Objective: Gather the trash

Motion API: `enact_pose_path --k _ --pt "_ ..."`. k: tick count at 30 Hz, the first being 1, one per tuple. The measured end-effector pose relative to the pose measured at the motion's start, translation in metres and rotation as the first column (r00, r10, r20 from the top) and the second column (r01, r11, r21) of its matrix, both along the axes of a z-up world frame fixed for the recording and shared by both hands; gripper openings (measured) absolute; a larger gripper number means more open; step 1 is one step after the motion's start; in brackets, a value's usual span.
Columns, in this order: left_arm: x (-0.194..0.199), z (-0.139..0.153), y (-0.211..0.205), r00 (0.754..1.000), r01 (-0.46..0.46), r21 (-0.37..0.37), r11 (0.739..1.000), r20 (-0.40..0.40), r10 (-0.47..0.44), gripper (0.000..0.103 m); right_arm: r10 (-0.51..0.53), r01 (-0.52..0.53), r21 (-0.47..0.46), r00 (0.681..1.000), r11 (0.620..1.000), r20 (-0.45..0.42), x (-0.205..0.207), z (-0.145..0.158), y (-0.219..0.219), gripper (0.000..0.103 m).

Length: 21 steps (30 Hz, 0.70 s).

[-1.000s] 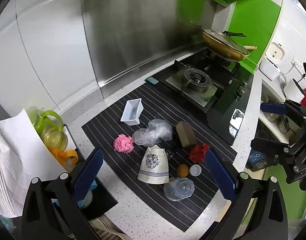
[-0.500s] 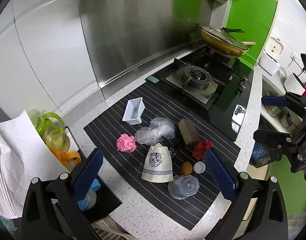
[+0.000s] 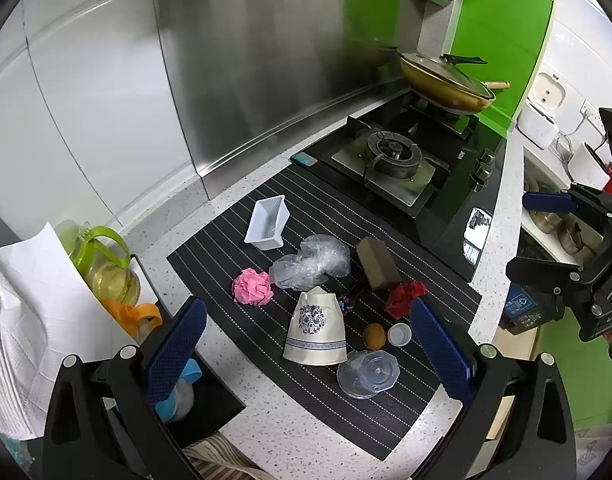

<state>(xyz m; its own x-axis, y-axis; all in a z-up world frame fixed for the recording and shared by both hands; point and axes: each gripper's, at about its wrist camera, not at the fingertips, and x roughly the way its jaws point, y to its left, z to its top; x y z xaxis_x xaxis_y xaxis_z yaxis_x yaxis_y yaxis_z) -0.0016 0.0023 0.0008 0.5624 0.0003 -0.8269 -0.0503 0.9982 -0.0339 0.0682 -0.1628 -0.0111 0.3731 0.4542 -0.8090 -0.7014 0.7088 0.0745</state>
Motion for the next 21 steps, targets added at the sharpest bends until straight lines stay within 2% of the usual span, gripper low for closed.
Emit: enact_pose_path --k 21 --pt "0.0013 0.0004 0.0003 1.0 -0.008 0.001 1.0 0.001 0.008 0.097 -0.004 0.004 0.001 1.0 1.0 -0.001 0.0034 0.0004 -0.0046 0.1"
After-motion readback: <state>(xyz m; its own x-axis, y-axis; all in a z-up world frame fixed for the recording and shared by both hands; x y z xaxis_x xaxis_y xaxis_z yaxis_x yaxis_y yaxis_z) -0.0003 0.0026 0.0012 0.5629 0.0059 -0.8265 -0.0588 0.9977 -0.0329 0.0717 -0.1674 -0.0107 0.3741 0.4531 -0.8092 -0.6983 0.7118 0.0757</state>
